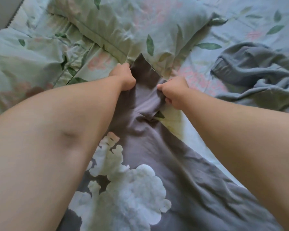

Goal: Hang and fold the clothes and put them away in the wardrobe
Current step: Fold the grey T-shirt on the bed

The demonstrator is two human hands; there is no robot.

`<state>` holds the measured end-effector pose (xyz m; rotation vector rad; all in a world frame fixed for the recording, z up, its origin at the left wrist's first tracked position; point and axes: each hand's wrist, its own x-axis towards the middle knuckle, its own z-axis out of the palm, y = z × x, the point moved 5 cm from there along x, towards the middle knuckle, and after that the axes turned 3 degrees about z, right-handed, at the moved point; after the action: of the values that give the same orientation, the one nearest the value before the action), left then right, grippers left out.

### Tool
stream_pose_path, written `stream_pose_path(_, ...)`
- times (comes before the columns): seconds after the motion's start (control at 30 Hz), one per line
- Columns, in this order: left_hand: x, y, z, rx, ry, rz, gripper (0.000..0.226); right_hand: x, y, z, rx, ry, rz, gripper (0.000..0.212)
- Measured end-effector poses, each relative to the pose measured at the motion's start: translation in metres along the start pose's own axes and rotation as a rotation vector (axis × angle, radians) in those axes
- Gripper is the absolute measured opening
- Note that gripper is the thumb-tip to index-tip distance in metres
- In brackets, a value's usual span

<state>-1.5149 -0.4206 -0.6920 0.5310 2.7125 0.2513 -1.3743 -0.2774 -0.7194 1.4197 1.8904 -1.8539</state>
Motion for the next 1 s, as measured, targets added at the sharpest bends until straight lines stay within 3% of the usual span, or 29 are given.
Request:
stream_pose_path(0.07,0.001,0.001,0.000,-0.089,0.000,-0.008,0.021,-0.005,-0.002,0.002,0.161,-0.042,0.088,0.020)
stream_pose_path(0.13,0.004,-0.002,-0.005,-0.316,0.031,-0.068,0.012,-0.008,-0.007,0.004,0.272,-0.066,0.069,0.023)
stream_pose_path(0.23,0.003,-0.016,-0.020,-0.625,0.078,-0.189,0.018,-0.016,-0.017,0.007,0.100,0.098,-0.074,0.011)
stream_pose_path(0.3,-0.003,-0.022,-0.026,-0.746,0.052,-0.213,0.022,-0.024,-0.021,0.013,-0.017,0.202,-0.151,0.017)
stream_pose_path(0.47,-0.026,-0.023,-0.031,-0.972,-0.018,-0.234,0.035,-0.042,-0.019,0.028,-0.079,0.222,-0.258,0.010)
stream_pose_path(0.57,-0.042,-0.031,-0.037,-1.168,0.001,-0.252,0.036,-0.068,-0.012,0.029,-0.158,0.211,-0.455,0.009)
stream_pose_path(0.67,-0.076,-0.065,-0.034,-1.493,0.086,-0.409,0.027,-0.109,0.008,0.040,-0.371,0.139,-0.831,0.009)
stream_pose_path(0.77,-0.121,-0.112,-0.013,-1.365,0.167,-0.582,0.035,-0.134,0.039,0.056,-0.715,0.054,-1.031,0.009)
stream_pose_path(0.87,-0.156,-0.150,0.016,-1.103,0.182,-0.677,0.044,-0.135,0.069,0.077,-1.208,-0.033,-0.916,0.032)
stream_pose_path(1.0,-0.184,-0.187,0.012,-0.529,0.262,-0.564,0.035,-0.137,0.057,0.089,-1.282,0.105,-0.997,0.042)
